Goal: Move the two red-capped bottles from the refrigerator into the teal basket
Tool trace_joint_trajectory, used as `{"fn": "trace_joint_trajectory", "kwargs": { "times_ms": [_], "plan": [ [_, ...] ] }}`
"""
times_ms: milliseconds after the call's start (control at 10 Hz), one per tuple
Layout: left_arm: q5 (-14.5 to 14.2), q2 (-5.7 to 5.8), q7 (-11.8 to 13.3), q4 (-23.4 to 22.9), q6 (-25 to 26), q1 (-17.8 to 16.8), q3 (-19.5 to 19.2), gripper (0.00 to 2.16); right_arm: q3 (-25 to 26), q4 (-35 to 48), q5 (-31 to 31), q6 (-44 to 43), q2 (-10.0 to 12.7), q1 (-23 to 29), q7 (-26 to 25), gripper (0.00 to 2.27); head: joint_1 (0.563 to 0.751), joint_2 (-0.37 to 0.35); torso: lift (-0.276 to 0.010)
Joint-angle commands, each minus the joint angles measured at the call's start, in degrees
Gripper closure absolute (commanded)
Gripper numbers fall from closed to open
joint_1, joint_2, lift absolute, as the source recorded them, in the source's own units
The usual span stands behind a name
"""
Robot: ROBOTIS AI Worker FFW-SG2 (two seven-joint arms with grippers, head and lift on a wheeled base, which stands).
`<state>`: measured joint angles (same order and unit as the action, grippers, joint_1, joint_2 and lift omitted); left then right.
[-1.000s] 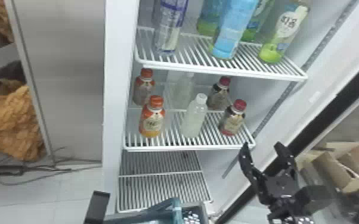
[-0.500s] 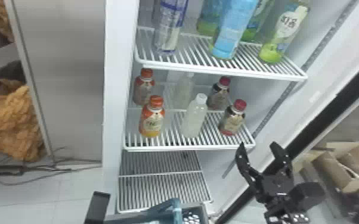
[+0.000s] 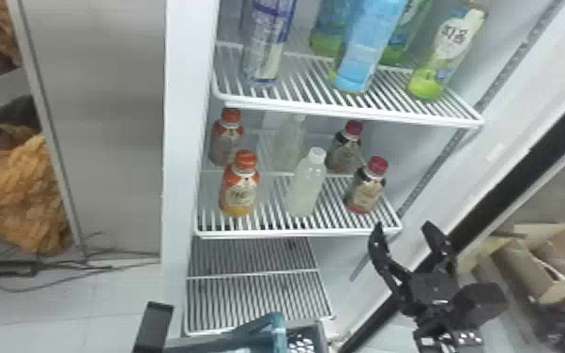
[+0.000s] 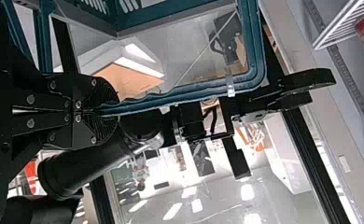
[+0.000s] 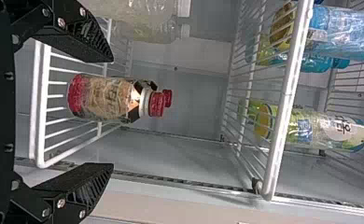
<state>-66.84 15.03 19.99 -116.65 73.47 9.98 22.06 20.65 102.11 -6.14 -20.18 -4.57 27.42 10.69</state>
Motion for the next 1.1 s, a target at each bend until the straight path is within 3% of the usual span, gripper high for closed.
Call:
{"fn": "trace_joint_trajectory", "kwargs": {
  "times_ms": [0,500,1000],
  "plan": [
    [0.0,0.00,0.0,0.0,0.1,-0.1,0.0,1.13,-0.1,-0.4,0.1,0.6,-0.2,-0.6,-0.1,0.23,0.695,-0.350,-0.228],
    [0.0,0.00,0.0,0.0,0.1,-0.3,0.1,1.13,-1.1,-3.0,0.4,2.9,-1.1,-4.1,0.2,0.23,0.695,-0.350,-0.228],
    [-0.1,0.00,0.0,0.0,0.1,-0.4,0.2,1.13,-3.3,-10.1,-0.4,3.3,-2.8,-11.8,0.1,0.19,0.695,-0.350,-0.228]
  ]
}}
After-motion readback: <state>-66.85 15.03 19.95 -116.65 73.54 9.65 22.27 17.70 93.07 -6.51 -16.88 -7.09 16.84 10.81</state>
